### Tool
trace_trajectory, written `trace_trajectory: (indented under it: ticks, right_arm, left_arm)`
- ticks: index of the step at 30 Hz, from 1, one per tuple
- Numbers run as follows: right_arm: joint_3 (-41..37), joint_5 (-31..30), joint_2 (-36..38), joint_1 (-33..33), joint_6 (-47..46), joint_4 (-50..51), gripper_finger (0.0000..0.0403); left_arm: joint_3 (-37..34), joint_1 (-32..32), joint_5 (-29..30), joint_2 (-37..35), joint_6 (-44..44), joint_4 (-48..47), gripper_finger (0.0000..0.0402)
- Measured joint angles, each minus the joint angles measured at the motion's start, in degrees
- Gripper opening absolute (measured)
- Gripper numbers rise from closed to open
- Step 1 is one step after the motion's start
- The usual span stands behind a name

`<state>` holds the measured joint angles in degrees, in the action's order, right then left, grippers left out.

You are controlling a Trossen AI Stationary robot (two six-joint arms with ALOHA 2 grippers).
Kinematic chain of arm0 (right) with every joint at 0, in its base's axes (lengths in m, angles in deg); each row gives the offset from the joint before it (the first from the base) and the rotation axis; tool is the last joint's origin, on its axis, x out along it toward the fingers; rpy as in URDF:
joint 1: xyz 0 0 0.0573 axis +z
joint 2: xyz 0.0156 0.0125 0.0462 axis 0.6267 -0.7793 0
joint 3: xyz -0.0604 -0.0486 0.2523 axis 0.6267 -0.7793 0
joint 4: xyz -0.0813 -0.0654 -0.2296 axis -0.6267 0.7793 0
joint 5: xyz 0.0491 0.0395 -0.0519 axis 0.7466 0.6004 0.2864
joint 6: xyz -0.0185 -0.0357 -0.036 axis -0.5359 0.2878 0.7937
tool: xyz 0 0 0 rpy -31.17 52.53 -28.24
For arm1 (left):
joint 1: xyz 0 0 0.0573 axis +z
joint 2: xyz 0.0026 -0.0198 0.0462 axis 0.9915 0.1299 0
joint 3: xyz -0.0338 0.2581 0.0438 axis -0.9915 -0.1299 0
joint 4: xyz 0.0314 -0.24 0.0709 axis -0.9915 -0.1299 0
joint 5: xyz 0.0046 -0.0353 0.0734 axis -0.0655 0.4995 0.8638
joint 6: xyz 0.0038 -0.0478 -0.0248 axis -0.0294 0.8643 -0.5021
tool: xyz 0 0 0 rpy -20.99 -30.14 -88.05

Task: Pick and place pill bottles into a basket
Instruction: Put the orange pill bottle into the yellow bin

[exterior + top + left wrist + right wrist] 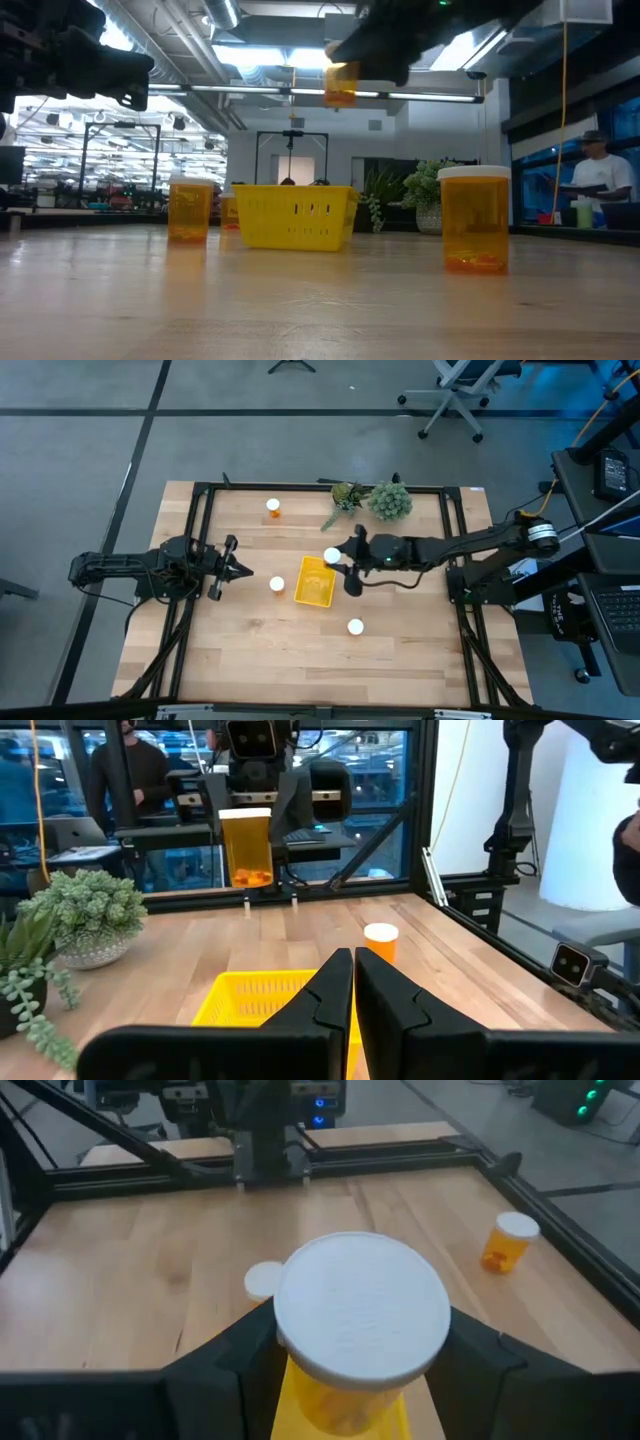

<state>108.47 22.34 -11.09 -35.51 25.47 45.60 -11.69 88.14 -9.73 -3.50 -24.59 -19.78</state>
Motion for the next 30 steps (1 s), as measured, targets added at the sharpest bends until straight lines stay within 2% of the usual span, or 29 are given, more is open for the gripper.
trace_trajectory:
  ticks: [5, 20, 30]
  right_arm:
    - [3.5, 0.0, -3.9, -1.1, -0.2, -0.1, 0.0198]
    - [3.6, -0.1, -14.4, -1.7, -2.2, -0.6, 0.0198]
    - [2.6, -0.3, -16.2, -0.3, -3.3, -3.1, 0.0198]
  left_arm:
    - [0.0, 0.0, 0.1, 0.0, 0.0, 0.1, 0.0013]
    - [0.0, 0.0, 0.1, 0.0, 0.0, 0.0, 0.0011]
    - [0.0, 0.0, 0.1, 0.0, 0.6, -0.4, 0.0012]
